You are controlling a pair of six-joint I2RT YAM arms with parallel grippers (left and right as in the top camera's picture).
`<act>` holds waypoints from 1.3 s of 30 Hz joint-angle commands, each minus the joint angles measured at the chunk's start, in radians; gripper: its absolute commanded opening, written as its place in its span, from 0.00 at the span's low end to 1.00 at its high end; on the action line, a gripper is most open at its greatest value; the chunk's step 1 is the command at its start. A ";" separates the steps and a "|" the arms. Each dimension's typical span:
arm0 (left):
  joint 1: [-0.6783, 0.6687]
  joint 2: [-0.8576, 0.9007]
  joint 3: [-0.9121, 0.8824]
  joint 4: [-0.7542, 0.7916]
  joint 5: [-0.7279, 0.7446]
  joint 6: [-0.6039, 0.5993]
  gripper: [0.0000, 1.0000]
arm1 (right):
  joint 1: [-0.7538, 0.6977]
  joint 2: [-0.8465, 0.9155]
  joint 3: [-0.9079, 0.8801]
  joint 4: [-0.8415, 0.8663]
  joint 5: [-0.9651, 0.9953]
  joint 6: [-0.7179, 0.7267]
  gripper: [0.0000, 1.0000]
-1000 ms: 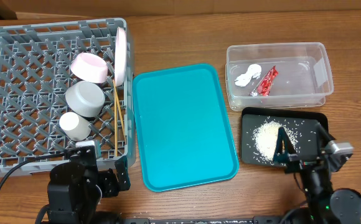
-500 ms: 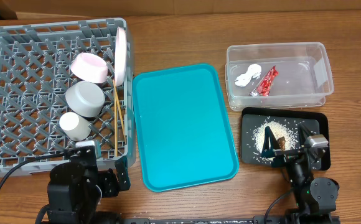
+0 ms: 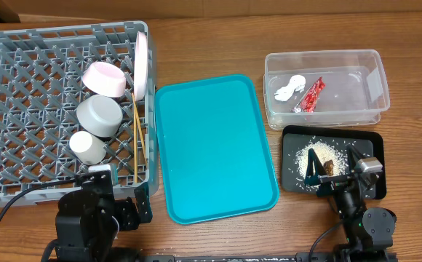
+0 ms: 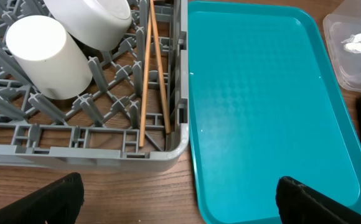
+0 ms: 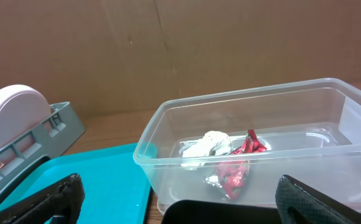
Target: Sort waste into correct bins and load items into the dishwasher
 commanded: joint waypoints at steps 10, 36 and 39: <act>0.004 -0.009 -0.006 0.011 -0.065 0.021 1.00 | -0.005 -0.008 -0.010 0.002 -0.006 0.000 1.00; 0.005 -0.452 -0.833 1.136 0.031 0.121 1.00 | -0.005 -0.008 -0.010 0.002 -0.006 0.000 1.00; 0.005 -0.447 -0.833 1.079 0.023 0.122 1.00 | -0.005 -0.008 -0.010 0.002 -0.006 0.000 1.00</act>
